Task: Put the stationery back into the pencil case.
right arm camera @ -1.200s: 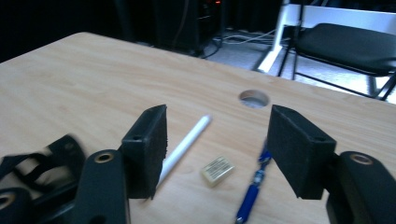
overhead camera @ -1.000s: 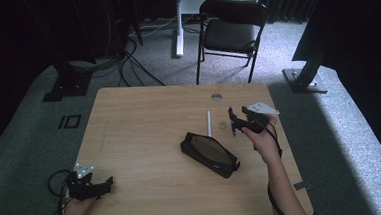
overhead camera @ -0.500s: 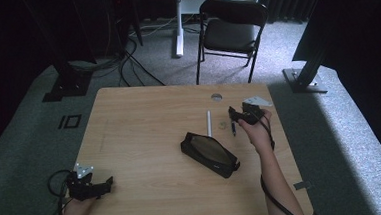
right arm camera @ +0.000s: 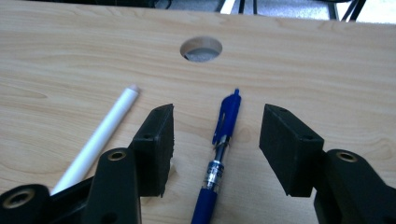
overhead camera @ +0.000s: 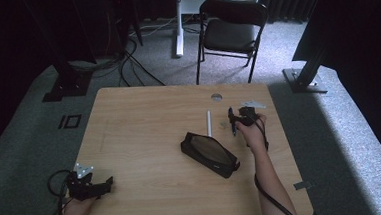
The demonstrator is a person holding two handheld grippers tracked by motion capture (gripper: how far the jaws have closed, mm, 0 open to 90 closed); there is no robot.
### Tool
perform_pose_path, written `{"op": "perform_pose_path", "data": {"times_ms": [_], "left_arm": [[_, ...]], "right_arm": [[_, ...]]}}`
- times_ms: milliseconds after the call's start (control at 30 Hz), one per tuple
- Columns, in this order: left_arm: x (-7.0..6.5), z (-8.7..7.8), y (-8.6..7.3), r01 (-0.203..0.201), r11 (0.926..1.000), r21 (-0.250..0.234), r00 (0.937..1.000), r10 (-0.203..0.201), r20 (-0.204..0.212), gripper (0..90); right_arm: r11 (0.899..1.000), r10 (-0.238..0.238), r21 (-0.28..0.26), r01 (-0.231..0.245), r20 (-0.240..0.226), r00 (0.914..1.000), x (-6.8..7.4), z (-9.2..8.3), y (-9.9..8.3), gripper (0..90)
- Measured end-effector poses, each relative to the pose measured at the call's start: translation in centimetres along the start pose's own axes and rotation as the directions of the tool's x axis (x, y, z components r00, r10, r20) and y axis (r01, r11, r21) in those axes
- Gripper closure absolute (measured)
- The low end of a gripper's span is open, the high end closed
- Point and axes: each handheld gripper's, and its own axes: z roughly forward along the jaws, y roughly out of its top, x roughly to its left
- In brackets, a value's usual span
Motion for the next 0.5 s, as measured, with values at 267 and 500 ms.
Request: {"op": "perform_pose_path", "data": {"times_ms": [267,500], "left_arm": [[0.0,0.0,0.0,0.001,1.0000,-0.001,1.0000,-0.001,0.000,0.9],[0.0,0.0,0.0,0.000,1.0000,0.000,1.0000,0.000,0.000,0.9]], "right_arm": [[0.998,0.013,0.062,-0.015,0.025,0.9996,-0.3,1.4,-1.0,51.2],[0.995,0.003,0.097,-0.006,0.031,0.9995,-0.2,2.3,-1.4,56.8]]}}
